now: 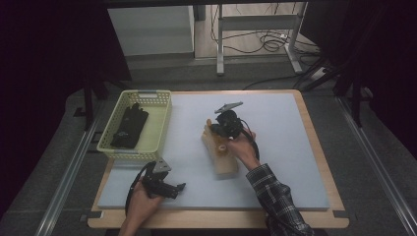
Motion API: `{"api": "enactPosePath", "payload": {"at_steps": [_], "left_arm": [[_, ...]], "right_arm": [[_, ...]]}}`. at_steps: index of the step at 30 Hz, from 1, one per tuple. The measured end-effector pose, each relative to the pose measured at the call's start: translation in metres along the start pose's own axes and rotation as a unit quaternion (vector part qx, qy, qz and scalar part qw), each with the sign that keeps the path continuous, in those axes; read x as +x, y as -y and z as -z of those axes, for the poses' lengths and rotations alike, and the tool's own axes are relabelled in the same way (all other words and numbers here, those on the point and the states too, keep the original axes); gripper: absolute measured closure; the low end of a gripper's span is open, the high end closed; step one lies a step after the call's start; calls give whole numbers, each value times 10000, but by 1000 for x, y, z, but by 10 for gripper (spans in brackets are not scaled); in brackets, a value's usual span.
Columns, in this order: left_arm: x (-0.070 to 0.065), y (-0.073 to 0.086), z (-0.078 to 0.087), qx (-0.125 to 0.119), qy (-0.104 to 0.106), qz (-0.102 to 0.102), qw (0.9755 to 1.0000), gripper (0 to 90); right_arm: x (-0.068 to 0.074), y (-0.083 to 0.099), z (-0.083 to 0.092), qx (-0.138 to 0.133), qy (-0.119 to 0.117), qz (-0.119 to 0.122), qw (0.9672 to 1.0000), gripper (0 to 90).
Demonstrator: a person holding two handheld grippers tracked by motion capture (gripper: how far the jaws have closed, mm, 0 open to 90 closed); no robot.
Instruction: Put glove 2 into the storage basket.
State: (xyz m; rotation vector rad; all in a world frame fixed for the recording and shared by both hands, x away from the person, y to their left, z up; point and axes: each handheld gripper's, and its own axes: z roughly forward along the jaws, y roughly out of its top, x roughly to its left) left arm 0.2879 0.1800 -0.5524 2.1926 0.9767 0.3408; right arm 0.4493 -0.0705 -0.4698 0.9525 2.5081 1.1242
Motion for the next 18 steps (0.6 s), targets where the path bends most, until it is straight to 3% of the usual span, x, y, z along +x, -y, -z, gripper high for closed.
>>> {"api": "enactPosePath", "payload": {"at_steps": [1,2,3,6,8,11,12,14,18], "left_arm": [[0,0,0,1,-3,-1,10000,9],[0,0,0,1,-3,-1,10000,9],[0,0,0,-7,0,9,10000,9],[0,0,0,-6,-5,3,10000,9],[0,0,0,-5,-4,1,10000,9],[0,0,0,-2,-8,-4,10000,8],[0,0,0,-2,-8,-4,10000,9],[0,0,0,4,-4,-4,10000,9],[0,0,0,-18,-4,19,10000,9]], "right_arm": [[1,3,-14,157,-20,42,9999,748],[1,3,-14,157,-20,42,9999,748],[-1,7,-20,213,101,52,9997,669],[-11,8,-10,46,122,-121,9998,645],[-14,9,-3,6,133,-180,9998,645],[-24,17,25,-42,250,-178,9995,715],[-24,17,25,-42,250,-178,9995,715],[-30,32,43,-8,276,-145,9995,792],[-33,52,55,26,231,-141,9996,843]]}}
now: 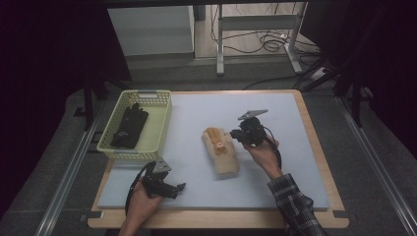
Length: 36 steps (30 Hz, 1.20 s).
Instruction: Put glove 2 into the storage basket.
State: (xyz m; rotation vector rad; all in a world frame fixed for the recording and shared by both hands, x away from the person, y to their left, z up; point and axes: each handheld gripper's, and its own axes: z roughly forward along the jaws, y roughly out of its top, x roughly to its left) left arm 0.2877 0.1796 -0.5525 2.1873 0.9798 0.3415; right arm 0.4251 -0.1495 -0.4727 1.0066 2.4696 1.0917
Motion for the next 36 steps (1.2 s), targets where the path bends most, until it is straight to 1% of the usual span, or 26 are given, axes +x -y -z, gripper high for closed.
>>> {"api": "enactPosePath", "payload": {"at_steps": [1,2,3,4,7,9,11,12,13,16,22,23,24,25,26,27,28,33,34,35,36], "left_arm": [[0,0,0,2,-1,-3,10000,8],[0,0,0,2,-1,-3,10000,8],[0,0,0,4,-2,-4,10000,8],[0,0,0,3,-1,-3,10000,9],[0,0,0,3,-2,-1,10000,8],[0,0,0,3,-4,-2,10000,8],[0,0,0,3,-4,-2,10000,9],[0,0,0,3,-4,-2,10000,9],[0,0,0,3,-4,-2,10000,9],[0,0,0,2,-5,-1,10000,9],[0,0,0,4,-5,-1,10000,9],[0,0,0,3,-6,-2,10000,9],[0,0,0,3,-6,-2,10000,9],[0,0,0,4,-5,-3,10000,9],[0,0,0,4,-5,-3,10000,9],[0,0,0,3,-4,-1,10000,9],[0,0,0,3,-4,-1,10000,9],[0,0,0,6,-7,-5,10000,8],[0,0,0,6,-8,-7,10000,8],[0,0,0,9,-13,-13,10000,8],[0,0,0,9,-13,-13,10000,7]], "right_arm": [[0,16,4,47,-93,-33,9999,862],[0,16,4,47,-93,-33,9999,862],[3,32,5,160,-140,1,9998,869],[5,40,5,211,-126,26,9997,872],[12,58,2,317,-241,19,9992,875],[17,65,-2,337,-357,44,9988,877],[23,66,-5,298,-373,85,9988,879],[23,66,-5,298,-373,85,9988,879],[29,65,-8,246,-557,67,9981,878],[41,60,-14,257,-652,193,9974,877],[63,53,-31,219,-897,328,9952,868],[66,51,-34,208,-935,363,9947,864],[66,51,-34,208,-935,363,9947,864],[70,49,-37,215,-967,434,9941,849],[70,49,-37,215,-967,434,9941,849],[70,47,-36,212,-912,508,9943,815],[70,47,-36,212,-912,508,9943,815],[51,57,-19,115,-558,344,9978,723],[51,57,-19,115,-558,344,9978,723],[42,62,-11,60,-405,249,9989,686],[37,65,-7,30,-336,220,9992,668]]}}
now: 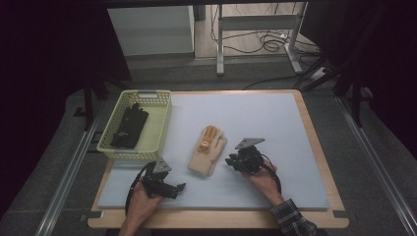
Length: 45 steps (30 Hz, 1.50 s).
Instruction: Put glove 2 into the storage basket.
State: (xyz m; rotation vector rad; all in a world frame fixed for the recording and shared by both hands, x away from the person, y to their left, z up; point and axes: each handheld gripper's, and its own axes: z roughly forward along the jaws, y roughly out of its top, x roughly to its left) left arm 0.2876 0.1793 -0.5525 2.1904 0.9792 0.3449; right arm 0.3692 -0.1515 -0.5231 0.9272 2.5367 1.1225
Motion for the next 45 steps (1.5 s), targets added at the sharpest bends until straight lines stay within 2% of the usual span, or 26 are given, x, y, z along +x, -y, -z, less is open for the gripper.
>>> {"api": "enactPosePath", "payload": {"at_steps": [3,4,5,9,10,11,15,17,18,19,21,28,34,38,41,45], "left_arm": [[0,0,0,6,-5,-6,10000,7],[0,0,0,6,-5,-6,10000,6],[0,0,0,9,-8,-7,10000,6],[0,0,0,14,-13,-10,10000,7],[0,0,0,14,-13,-10,10000,7],[0,0,0,17,-10,-9,10000,7],[0,0,0,28,-3,-4,10000,8],[0,-1,0,18,-4,13,10000,8],[0,-1,0,18,-4,13,10000,8],[0,-1,0,15,-2,16,10000,8],[-1,-1,0,17,-11,11,10000,8],[-1,-1,0,9,-5,29,10000,8],[-1,-2,0,15,-47,143,9999,13],[-1,-6,0,108,-98,201,9997,36],[0,-11,1,27,33,265,9996,38],[-3,-21,2,41,34,195,9998,33]], "right_arm": [[-13,10,15,-72,230,-126,9996,602],[-13,10,15,-72,230,-126,9996,602],[-21,16,24,-138,379,-221,9989,558],[-35,30,44,-248,694,-393,9965,450],[-35,30,44,-248,694,-393,9965,450],[-40,37,51,-240,824,-475,9952,395],[-48,52,60,-145,1103,-557,9922,314],[-51,58,61,-107,1249,-519,9908,282],[-51,58,61,-107,1249,-519,9908,282],[-53,62,60,-11,1317,-508,9900,244],[-55,63,61,-55,1267,-554,9904,231],[-54,63,60,-10,1338,-533,9896,207],[-52,64,59,-23,1394,-535,9888,208],[-52,64,60,-40,1368,-561,9890,212],[-52,64,60,-45,1362,-566,9891,212],[-52,64,60,-43,1369,-560,9890,212]]}}
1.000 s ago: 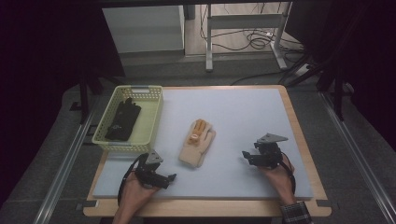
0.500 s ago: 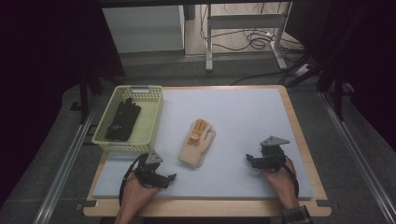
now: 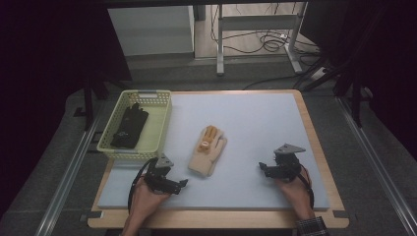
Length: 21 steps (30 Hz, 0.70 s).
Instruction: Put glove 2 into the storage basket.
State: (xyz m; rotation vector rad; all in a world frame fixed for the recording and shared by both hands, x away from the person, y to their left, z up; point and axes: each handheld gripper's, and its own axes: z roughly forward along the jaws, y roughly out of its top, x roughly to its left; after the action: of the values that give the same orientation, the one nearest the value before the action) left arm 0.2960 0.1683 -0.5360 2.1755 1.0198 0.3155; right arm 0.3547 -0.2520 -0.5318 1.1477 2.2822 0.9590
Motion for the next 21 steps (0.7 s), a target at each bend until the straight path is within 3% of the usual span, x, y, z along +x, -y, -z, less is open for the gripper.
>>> {"api": "enactPosePath", "payload": {"at_steps": [3,9,21], "left_arm": [[-1,-6,1,-14,42,7,10000,22],[-1,-29,-6,-30,252,216,9994,2],[-5,-82,-28,194,184,153,9995,0]], "right_arm": [[0,0,0,-2,9,1,10000,212],[0,0,0,-4,30,-2,10000,209],[0,0,0,-9,30,4,10000,208]]}}
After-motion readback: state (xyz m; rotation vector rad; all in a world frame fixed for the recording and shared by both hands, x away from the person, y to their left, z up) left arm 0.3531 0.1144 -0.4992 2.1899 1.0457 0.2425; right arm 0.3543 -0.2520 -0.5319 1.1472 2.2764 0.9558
